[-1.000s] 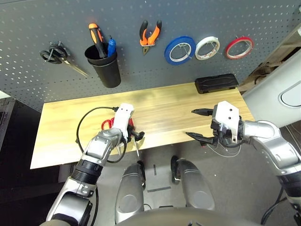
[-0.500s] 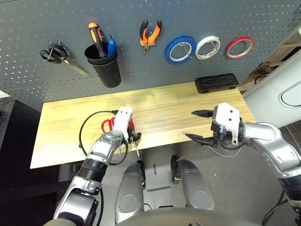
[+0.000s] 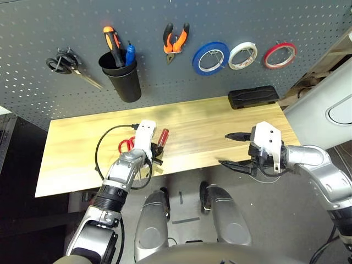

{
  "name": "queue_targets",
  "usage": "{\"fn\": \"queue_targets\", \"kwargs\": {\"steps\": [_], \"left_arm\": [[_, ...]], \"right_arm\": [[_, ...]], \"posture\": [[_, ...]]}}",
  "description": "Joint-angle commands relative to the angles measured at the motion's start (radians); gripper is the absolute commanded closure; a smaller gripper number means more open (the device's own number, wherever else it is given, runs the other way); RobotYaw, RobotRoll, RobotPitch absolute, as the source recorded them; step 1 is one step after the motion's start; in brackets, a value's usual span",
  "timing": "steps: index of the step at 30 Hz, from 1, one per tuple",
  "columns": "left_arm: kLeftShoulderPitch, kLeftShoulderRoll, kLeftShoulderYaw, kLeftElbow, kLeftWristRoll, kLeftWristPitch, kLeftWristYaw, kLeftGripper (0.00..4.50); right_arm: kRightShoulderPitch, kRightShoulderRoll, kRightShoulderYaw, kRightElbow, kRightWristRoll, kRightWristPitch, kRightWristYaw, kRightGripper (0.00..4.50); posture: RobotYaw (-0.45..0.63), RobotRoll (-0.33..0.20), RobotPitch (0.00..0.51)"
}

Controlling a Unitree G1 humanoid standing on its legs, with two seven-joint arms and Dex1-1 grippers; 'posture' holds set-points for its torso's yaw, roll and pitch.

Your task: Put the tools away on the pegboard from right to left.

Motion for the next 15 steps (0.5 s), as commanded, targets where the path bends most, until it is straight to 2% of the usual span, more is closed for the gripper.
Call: {"fn": "queue_targets", "kwargs": {"steps": [1, 5, 9, 15], "left_arm": [[0.061, 0.037, 0.037, -0.149, -0.035, 0.049, -0.029, 3.70], [0.167, 0.081, 0.128, -0.379, -0.098, 0.079, -0.053, 3.70], [0.253, 0.127, 0.213, -0.534, -0.151, 0.050, -0.088, 3.70], [0.252, 0.120, 0.337, -0.629, -0.219, -0.014, -0.078, 3.70]], "right_arm": [[-0.003, 0.010, -0.048, 0.029, 0.060, 0.001, 0.024, 0.00], [-0.019, 0.009, -0.088, 0.051, 0.092, -0.058, 0.066, 0.00], [-0.044, 0.014, -0.128, 0.059, 0.150, -0.029, 0.083, 0.00], [-0.092, -0.006, -0.170, 0.068, 0.214, 0.023, 0.101, 0.00]], "posture": [[-0.06, 0.000, 0.200], [-0.06, 0.000, 0.185], [-0.05, 0.000, 0.183], [-0.03, 0.000, 0.174]]}}
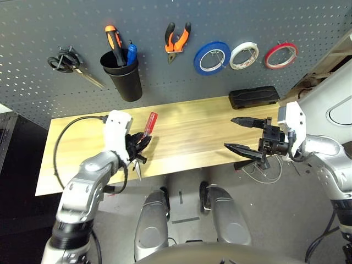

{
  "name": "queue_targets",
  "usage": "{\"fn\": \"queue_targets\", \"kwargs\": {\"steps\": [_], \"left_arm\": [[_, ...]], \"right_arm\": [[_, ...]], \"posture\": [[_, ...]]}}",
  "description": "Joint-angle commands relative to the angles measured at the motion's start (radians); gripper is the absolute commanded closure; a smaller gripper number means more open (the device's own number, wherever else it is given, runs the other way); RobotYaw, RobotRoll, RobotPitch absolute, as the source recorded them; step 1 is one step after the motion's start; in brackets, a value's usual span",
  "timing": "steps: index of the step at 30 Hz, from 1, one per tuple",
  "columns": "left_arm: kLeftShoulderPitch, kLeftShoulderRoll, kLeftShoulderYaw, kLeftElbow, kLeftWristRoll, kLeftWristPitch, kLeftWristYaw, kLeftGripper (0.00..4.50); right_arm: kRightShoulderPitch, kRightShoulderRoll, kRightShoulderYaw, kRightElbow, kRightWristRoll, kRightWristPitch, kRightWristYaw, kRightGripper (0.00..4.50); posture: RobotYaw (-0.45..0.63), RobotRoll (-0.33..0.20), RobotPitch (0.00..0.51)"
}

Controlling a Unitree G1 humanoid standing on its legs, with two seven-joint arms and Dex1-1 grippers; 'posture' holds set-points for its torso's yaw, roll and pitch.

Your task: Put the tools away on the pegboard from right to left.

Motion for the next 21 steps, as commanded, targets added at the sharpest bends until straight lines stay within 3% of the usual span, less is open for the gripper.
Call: {"fn": "queue_targets", "kwargs": {"steps": [1, 7, 10, 15, 21], "left_arm": [[-0.007, -0.017, 0.060, -0.052, -0.045, -0.074, 0.000, 3.70], [-0.077, -0.069, 0.161, -0.107, -0.195, -0.166, -0.014, 3.70], [-0.100, -0.040, 0.180, -0.127, -0.223, -0.179, -0.007, 3.70], [-0.257, -0.002, 0.243, -0.075, -0.354, -0.088, 0.037, 3.70], [-0.446, 0.071, 0.256, 0.049, -0.395, -0.085, 0.054, 3.70]], "right_arm": [[-0.027, -0.009, -0.053, 0.008, 0.062, 0.025, 0.021, 0.00], [-0.069, -0.019, -0.096, 0.014, 0.150, 0.049, 0.096, 0.00], [-0.090, -0.016, -0.119, 0.003, 0.198, 0.070, 0.104, 0.00], [-0.164, -0.013, -0.154, 0.037, 0.221, 0.063, 0.094, 0.00], [-0.230, -0.022, -0.164, 0.078, 0.218, 0.060, 0.097, 0.00]], "posture": [[-0.03, 0.000, 0.172], [-0.01, 0.000, 0.171], [-0.01, 0.000, 0.170], [-0.01, 0.000, 0.170], [-0.01, 0.000, 0.172]]}}
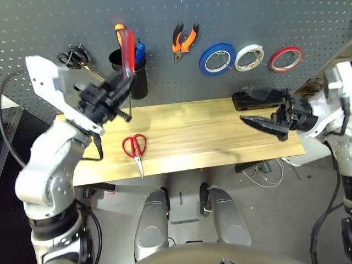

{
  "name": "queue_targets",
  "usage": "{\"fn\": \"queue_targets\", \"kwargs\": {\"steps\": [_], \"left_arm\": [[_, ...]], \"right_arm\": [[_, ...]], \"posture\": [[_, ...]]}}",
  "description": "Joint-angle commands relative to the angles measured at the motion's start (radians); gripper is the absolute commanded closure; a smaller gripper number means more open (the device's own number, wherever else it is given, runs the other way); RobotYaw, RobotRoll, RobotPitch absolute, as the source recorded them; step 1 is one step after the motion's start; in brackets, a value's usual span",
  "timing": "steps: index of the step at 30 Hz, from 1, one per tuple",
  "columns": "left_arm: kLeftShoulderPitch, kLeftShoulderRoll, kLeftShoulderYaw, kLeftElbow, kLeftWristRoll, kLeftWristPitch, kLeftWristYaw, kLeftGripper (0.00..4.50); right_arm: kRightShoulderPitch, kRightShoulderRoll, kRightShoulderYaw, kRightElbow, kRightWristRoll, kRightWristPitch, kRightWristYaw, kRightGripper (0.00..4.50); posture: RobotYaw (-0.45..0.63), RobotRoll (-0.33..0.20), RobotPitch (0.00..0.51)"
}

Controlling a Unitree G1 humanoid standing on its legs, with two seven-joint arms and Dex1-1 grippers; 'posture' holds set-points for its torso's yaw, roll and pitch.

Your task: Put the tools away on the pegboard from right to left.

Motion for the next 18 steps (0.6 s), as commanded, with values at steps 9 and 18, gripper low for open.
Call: {"fn": "queue_targets", "kwargs": {"steps": [9, 18], "left_arm": [[-0.286, -0.018, -0.029, 0.273, 0.064, -0.180, 0.071, 3.70], [-0.378, -0.097, -0.075, 0.432, 0.146, -0.355, 0.106, 3.70]], "right_arm": [[-0.067, -0.010, -0.031, 0.018, 0.007, 0.006, -0.006, 0.00], [-0.056, -0.013, -0.028, 0.006, 0.002, 0.007, -0.006, 0.00]], "posture": [[-0.02, 0.000, 0.171], [-0.04, 0.000, 0.172]]}}
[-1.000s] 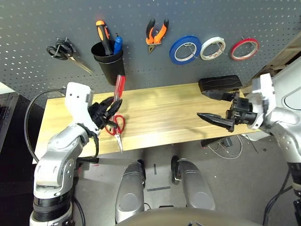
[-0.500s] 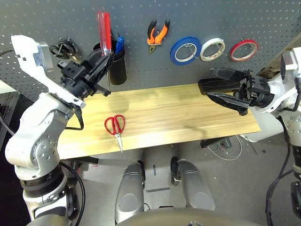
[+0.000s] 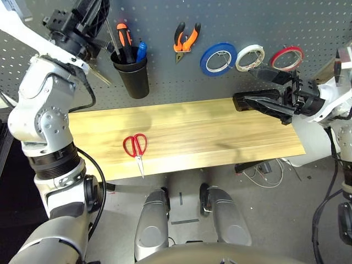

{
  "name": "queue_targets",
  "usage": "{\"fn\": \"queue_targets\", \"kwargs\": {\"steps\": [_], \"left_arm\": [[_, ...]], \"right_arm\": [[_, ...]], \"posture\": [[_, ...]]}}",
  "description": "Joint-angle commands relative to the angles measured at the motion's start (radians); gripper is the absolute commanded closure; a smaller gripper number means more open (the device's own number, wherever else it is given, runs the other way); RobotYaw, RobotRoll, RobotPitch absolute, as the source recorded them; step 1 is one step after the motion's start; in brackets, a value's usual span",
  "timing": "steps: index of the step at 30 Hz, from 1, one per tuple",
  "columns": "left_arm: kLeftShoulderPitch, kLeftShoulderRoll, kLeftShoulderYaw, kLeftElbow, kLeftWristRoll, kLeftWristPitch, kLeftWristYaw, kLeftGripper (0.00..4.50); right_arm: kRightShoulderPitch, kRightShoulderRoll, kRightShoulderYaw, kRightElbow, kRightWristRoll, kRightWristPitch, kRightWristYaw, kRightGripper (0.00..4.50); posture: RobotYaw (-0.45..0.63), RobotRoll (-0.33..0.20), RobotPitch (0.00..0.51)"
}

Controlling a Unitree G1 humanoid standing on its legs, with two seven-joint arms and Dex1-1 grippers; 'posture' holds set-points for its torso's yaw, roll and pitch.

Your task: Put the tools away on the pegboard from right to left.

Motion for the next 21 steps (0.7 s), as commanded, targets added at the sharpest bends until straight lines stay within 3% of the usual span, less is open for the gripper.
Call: {"fn": "queue_targets", "kwargs": {"steps": [1, 8, 17, 21], "left_arm": [[-0.013, -0.024, -0.039, 0.056, 0.053, -0.084, 0.000, 3.70], [0.007, -0.070, -0.109, 0.183, 0.180, -0.243, 0.016, 3.70], [0.074, -0.056, -0.122, 0.252, 0.265, -0.338, 0.018, 3.70], [0.102, -0.043, -0.123, 0.246, 0.278, -0.333, 0.010, 2.34]], "right_arm": [[0.013, -0.009, -0.016, -0.011, 0.001, 0.002, 0.001, 0.00], [0.013, 0.003, -0.011, -0.020, 0.005, 0.004, -0.010, 0.00], [0.026, 0.012, -0.014, -0.042, 0.016, 0.008, -0.027, 0.00], [0.028, 0.015, -0.011, -0.039, 0.014, 0.005, -0.024, 0.00]], "posture": [[-0.04, 0.000, 0.173], [-0.06, 0.000, 0.174], [-0.07, 0.000, 0.170], [-0.07, 0.000, 0.167]]}}
